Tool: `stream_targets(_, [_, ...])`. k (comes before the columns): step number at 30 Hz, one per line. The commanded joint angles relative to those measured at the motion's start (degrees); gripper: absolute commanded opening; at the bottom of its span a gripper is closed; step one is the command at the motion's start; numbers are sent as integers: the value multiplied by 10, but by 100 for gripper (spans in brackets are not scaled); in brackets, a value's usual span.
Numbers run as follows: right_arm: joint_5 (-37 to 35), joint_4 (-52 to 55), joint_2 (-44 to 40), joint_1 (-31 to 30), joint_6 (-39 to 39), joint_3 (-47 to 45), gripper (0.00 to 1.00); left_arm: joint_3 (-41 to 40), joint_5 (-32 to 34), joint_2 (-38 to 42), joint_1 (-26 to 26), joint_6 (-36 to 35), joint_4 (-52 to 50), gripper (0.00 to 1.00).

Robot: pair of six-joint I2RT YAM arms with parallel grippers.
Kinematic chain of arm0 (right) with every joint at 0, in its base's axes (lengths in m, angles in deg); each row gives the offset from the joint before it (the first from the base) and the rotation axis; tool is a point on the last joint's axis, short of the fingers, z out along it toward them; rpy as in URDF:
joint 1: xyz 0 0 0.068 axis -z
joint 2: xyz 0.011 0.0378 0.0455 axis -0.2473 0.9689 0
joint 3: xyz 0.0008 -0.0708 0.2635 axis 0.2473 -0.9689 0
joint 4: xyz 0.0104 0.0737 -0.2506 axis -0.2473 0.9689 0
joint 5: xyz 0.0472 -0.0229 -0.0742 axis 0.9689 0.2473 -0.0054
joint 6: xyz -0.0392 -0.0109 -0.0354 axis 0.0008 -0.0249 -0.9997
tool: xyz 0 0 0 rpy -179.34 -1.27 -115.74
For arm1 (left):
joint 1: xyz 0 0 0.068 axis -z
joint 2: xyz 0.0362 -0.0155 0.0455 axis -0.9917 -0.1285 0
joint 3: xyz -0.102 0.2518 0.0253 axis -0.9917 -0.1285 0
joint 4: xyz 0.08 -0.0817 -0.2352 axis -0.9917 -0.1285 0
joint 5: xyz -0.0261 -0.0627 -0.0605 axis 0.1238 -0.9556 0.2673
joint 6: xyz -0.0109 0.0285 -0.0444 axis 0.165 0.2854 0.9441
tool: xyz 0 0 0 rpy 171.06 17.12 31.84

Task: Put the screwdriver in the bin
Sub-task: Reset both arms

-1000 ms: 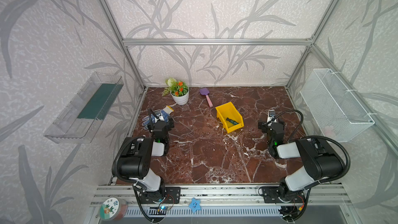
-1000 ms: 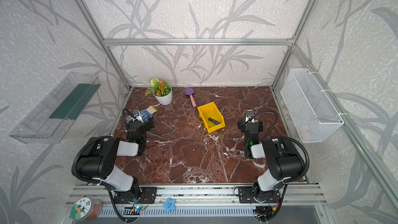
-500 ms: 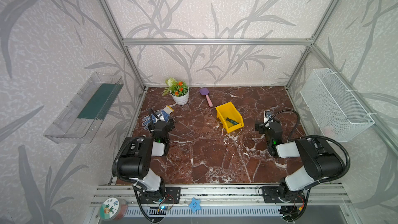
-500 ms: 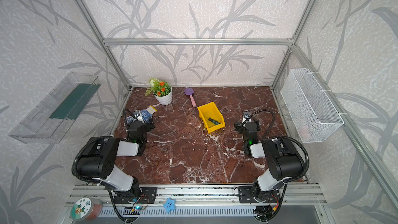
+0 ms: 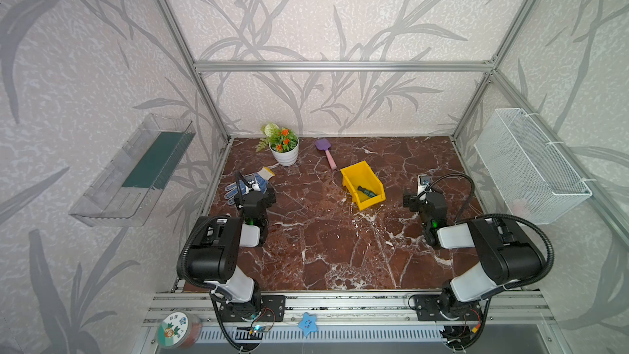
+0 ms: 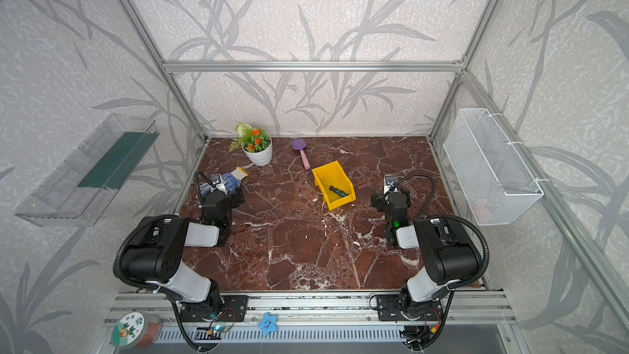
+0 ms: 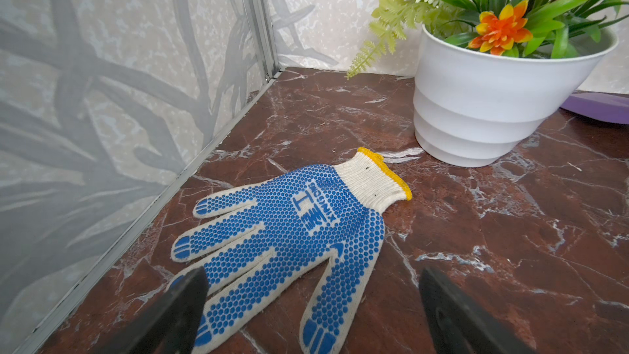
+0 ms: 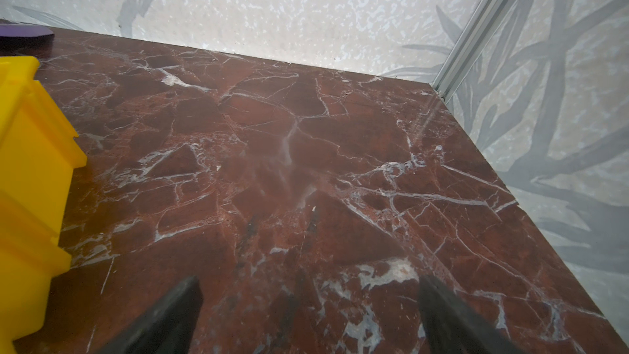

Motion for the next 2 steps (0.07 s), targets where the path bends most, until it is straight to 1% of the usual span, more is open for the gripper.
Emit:
stream_targets(1, [3, -8, 3, 3, 6, 8, 99, 1, -2, 8, 1, 3, -6, 99])
stream_targets(2, [3, -7, 1, 3, 7, 7, 99, 1, -2, 8, 1, 3, -7, 99])
